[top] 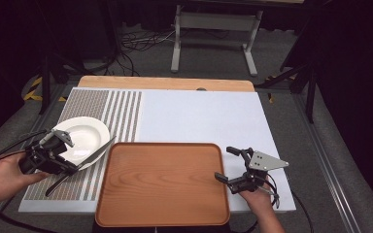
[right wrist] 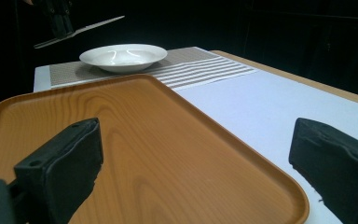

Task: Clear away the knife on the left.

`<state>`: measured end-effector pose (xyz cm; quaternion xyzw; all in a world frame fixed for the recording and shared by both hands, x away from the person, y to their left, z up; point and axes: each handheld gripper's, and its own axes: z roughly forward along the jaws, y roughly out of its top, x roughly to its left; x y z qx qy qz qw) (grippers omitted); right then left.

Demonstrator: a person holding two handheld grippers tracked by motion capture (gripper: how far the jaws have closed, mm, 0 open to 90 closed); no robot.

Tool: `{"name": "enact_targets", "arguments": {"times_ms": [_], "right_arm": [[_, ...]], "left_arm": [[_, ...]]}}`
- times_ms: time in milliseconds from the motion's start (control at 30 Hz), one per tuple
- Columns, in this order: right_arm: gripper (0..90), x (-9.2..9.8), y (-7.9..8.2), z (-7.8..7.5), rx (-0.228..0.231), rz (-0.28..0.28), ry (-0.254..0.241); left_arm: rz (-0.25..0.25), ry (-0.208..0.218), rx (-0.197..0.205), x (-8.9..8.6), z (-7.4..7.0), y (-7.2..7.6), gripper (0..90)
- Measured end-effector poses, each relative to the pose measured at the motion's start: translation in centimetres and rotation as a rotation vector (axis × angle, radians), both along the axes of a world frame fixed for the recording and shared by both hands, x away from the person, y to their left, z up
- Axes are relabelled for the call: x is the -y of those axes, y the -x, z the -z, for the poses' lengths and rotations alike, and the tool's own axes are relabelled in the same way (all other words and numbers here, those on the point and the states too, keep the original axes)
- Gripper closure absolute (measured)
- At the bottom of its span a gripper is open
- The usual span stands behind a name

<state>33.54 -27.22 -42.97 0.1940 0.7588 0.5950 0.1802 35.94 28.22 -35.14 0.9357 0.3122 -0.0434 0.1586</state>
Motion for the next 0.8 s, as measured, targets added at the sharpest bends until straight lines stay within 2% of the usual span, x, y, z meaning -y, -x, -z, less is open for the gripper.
{"name": "enact_targets", "arguments": {"times_ms": [100, 367, 800], "right_arm": [[3.5, 0.0, 0.0, 0.0, 0.001, 0.001, 0.001], [3.5, 0.0, 0.0, 0.0, 0.001, 0.001, 0.000], [3.5, 0.1, 0.0, 0.0, 0.000, 0.001, -0.001]], "left_arm": [[-0.026, 0.033, -0.013, 0.4, -0.1, 0.1, 80.3], [-0.072, 0.080, -0.032, 1.8, -0.1, 0.2, 80.3], [-0.094, 0.117, -0.049, 4.5, 0.3, 0.5, 80.3]]}}
